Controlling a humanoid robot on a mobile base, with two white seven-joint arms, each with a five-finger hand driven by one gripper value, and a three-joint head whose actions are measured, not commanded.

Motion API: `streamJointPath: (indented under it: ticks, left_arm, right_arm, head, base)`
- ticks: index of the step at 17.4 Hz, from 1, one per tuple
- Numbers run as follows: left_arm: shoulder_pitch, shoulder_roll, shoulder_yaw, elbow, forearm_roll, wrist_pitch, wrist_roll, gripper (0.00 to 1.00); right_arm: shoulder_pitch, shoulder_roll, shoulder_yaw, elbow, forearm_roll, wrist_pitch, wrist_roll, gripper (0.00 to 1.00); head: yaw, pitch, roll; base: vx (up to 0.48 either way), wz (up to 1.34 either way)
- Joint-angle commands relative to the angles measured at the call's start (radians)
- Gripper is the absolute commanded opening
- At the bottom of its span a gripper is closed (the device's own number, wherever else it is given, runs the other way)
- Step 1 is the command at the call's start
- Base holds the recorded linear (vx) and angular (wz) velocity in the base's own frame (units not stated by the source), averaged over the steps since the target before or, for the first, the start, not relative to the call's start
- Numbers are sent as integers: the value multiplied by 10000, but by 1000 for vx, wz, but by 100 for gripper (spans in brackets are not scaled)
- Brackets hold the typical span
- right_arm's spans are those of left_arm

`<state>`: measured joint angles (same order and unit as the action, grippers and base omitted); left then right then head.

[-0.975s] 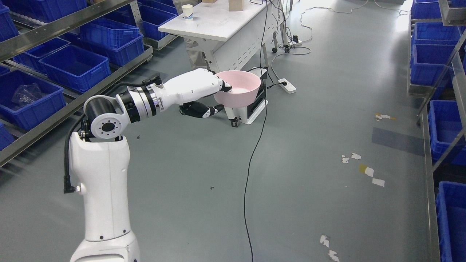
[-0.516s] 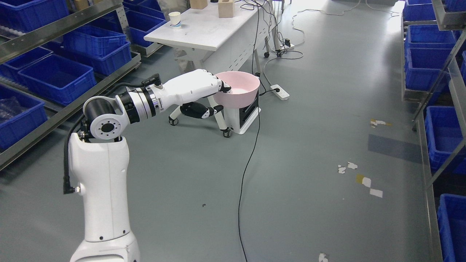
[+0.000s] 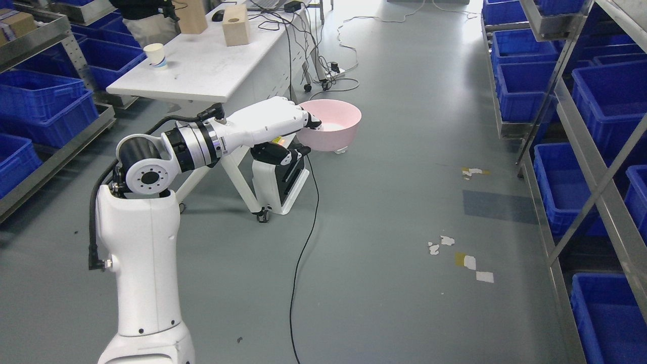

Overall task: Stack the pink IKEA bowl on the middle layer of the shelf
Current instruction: 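Hold the pink bowl in the left hand while driving to the other shelf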

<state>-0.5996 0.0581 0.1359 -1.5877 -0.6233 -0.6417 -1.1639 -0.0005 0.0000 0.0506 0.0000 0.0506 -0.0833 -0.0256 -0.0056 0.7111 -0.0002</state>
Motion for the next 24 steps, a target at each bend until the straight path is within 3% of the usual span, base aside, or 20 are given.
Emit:
streamJointPath:
  ticks: [1,14,24]
  left_arm:
    - [13,-29,-9,0,5,-10,-4,3]
    - [-2,-105,-70,15,5,-10,103,3]
    - [-94,-406,-239,153,-226,36,103,2]
  right_arm:
    - [219,-175,0,-175,0,4,-5,100]
    - [219,-175,0,-175,0,4,-5,100]
    - [219,-175,0,-175,0,4,-5,100]
  head:
    - [0,0,0]
    - [0,0,0]
    - [0,0,0]
  base:
    - [337,-302]
    - [305,-228]
    - [315,114]
